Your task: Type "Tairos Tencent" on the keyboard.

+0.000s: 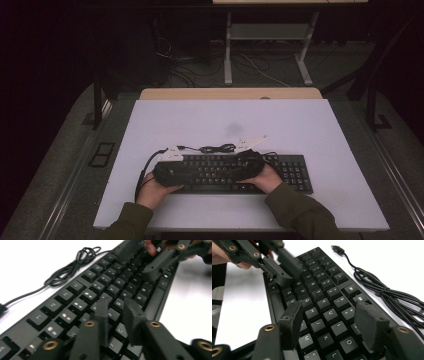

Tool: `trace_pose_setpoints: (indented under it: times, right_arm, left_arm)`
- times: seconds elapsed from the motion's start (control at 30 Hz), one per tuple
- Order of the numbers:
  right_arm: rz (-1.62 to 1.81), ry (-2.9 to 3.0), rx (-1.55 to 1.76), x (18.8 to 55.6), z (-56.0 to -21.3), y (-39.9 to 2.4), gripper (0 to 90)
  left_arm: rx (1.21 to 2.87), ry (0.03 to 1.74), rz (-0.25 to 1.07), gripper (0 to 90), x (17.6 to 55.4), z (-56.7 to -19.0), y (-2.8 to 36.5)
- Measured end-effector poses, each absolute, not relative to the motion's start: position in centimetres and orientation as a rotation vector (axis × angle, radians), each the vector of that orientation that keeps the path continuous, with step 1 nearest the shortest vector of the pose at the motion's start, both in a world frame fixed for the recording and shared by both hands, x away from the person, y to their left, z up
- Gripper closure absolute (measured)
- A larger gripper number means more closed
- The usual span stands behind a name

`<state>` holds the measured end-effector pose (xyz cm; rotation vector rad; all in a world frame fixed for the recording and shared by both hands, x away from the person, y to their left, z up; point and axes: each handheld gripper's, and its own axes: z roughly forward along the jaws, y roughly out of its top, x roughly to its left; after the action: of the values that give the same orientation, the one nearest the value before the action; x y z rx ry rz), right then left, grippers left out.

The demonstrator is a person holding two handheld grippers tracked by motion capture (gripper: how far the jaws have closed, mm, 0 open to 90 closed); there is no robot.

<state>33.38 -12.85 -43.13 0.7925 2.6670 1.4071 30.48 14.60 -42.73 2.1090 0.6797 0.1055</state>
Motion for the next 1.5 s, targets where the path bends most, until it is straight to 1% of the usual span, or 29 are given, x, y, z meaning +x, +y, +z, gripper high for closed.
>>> trace_pose_setpoints:
  times: [0.17, 0.7, 1.17, 1.5]
  right_arm:
    - [1.409, 2.652, 0.802, 33.5, -43.15, -13.02, 36.0]
    - [1.412, 2.648, 0.804, 33.52, -43.13, -13.08, 35.1]
    - [1.426, 2.635, 0.802, 33.48, -42.91, -13.13, 35.1]
    - [1.43, 2.632, 0.804, 33.47, -42.93, -13.11, 35.1]
  left_arm:
    - [2.141, 0.652, 0.073, 88.8, 30.38, -42.73, 14.36]
    - [2.236, 0.631, 0.06, 88.9, 30.39, -43.43, 13.83]
    - [2.219, 0.619, 0.053, 89.0, 30.3, -43.17, 13.77]
    - [2.207, 0.622, 0.074, 89.0, 30.47, -42.79, 13.88]
